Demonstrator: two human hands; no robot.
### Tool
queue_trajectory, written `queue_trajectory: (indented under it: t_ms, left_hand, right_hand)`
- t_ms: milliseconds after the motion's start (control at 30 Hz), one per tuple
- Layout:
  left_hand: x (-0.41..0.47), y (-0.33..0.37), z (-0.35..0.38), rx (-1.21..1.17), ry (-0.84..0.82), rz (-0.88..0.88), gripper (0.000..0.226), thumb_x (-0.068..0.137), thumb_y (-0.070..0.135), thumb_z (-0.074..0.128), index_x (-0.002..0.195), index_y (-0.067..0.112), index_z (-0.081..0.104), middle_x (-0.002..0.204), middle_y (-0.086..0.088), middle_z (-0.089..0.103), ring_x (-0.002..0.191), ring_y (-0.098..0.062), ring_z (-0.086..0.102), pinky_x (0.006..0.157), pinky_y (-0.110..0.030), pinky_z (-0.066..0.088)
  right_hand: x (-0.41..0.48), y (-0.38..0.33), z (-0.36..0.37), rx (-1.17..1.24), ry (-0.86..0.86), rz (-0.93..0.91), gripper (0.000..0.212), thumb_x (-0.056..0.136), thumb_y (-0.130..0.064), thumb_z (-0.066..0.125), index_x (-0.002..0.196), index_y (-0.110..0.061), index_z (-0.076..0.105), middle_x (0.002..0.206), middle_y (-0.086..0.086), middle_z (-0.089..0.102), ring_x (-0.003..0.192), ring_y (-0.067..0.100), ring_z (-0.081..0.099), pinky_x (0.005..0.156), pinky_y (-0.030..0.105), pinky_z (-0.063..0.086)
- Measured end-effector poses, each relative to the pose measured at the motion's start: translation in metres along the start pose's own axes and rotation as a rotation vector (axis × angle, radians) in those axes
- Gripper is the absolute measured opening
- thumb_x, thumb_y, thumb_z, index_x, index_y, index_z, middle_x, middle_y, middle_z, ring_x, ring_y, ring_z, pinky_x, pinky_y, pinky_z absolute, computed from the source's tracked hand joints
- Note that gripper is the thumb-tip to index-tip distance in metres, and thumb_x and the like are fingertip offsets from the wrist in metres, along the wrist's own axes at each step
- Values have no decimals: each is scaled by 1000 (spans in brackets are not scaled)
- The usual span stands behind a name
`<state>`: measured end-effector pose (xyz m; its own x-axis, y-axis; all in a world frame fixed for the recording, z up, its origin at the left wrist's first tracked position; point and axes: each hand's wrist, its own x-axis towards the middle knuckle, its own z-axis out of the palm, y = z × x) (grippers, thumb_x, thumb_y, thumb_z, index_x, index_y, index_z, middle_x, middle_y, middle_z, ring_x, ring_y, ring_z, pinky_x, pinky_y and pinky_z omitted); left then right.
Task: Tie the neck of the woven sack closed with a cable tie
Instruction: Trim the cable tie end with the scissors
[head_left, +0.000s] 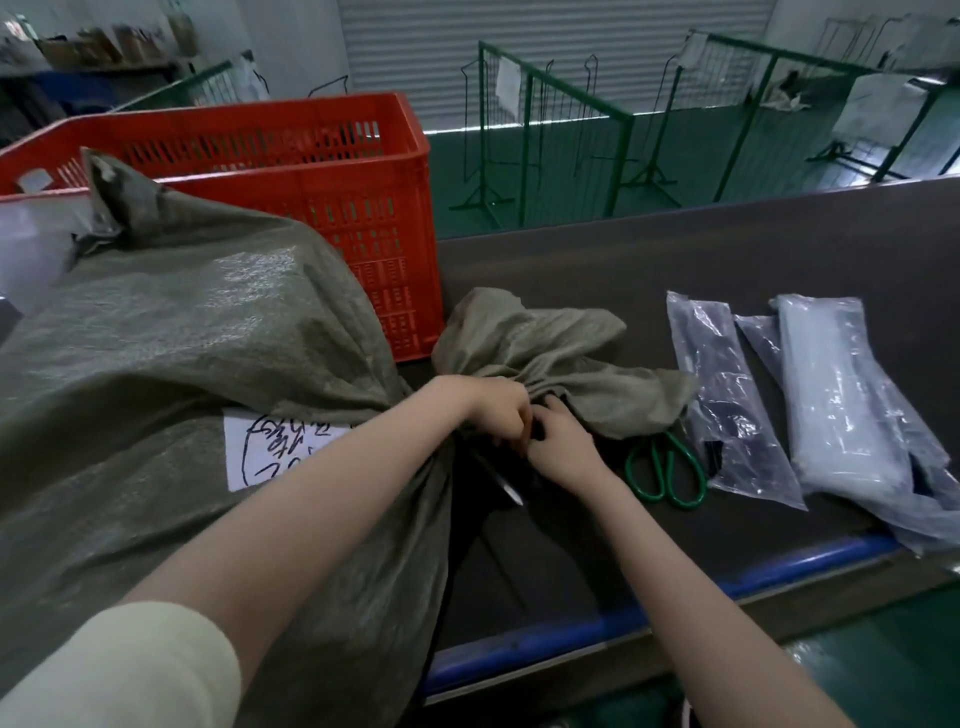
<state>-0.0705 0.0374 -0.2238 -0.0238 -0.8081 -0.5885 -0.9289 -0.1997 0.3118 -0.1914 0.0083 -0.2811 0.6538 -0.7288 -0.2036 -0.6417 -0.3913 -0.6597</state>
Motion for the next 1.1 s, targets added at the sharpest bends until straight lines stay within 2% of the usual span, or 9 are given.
queue_trajectory:
  t_ms: [67, 167, 267, 367, 467, 567, 733, 900, 1100]
  left_hand:
    - [10, -3, 4, 51, 14, -14, 47, 77, 4, 42, 116, 19, 63, 112, -6, 65, 103, -24, 60, 95, -38, 49]
    - [18, -4, 8, 12, 23, -1, 76, 78, -2, 39, 143, 36, 30, 149, -2, 38, 133, -23, 40, 109, -35, 37]
    - [21, -3, 10, -147, 81, -60, 88, 80, -5, 41, 146, 41, 6, 154, -8, 26, 130, -27, 43, 91, -33, 50]
    - [27, -10, 11, -302, 140, -94, 95, 78, -4, 40, 145, 42, -8, 156, -10, 23, 132, -30, 44, 99, -42, 49]
    - [26, -13, 11, -389, 164, -130, 94, 78, 1, 37, 142, 44, -16, 155, -15, 25, 126, -33, 50, 93, -46, 53]
    - [25, -13, 14, -354, 146, -195, 91, 81, 6, 38, 141, 46, -18, 152, -17, 30, 104, -29, 64, 94, -43, 52]
    - [26, -12, 15, -311, 125, -185, 90, 82, 9, 42, 141, 49, -13, 145, -18, 41, 100, -32, 66, 91, -44, 54]
    - [21, -8, 11, -412, 124, -99, 77, 89, 3, 39, 148, 37, 2, 155, -13, 22, 99, -27, 64, 62, -27, 46]
    - [13, -18, -3, -686, 168, -72, 60, 91, 1, 35, 143, 30, 28, 148, -12, 36, 95, -21, 62, 67, -27, 48]
  right_hand:
    - [-4, 6, 0, 74, 22, -48, 45, 83, -8, 49, 127, -16, 57, 142, 9, 47, 138, 23, 34, 110, 36, 32]
    - [-9, 24, -12, 100, 234, 48, 48, 79, -2, 48, 124, -11, 57, 127, 11, 60, 121, 28, 52, 95, 29, 41]
    - [-12, 49, -18, -108, 376, 289, 39, 82, -9, 49, 120, -2, 51, 126, 22, 53, 118, 39, 48, 93, 39, 42]
    - [-22, 74, -11, -259, 310, 509, 45, 86, -16, 52, 126, 0, 41, 134, 24, 40, 125, 41, 39, 100, 44, 37]
    - [-29, 90, -7, -258, 303, 555, 45, 88, -21, 51, 127, 1, 41, 134, 25, 41, 124, 40, 42, 102, 44, 36]
    - [-29, 93, -16, -29, 318, 573, 44, 89, -17, 53, 126, 4, 39, 130, 28, 49, 121, 41, 48, 97, 40, 40]
    - [-29, 90, -26, -24, 238, 627, 50, 87, -29, 58, 124, 4, 49, 128, 22, 56, 119, 35, 53, 93, 34, 44]
    - [-35, 86, -20, -45, 211, 648, 48, 82, -35, 63, 116, -1, 59, 123, 18, 60, 114, 33, 57, 87, 32, 48]
    - [-49, 83, -6, 415, 513, 658, 41, 82, -27, 61, 112, 1, 60, 114, 21, 64, 108, 35, 58, 83, 31, 43]
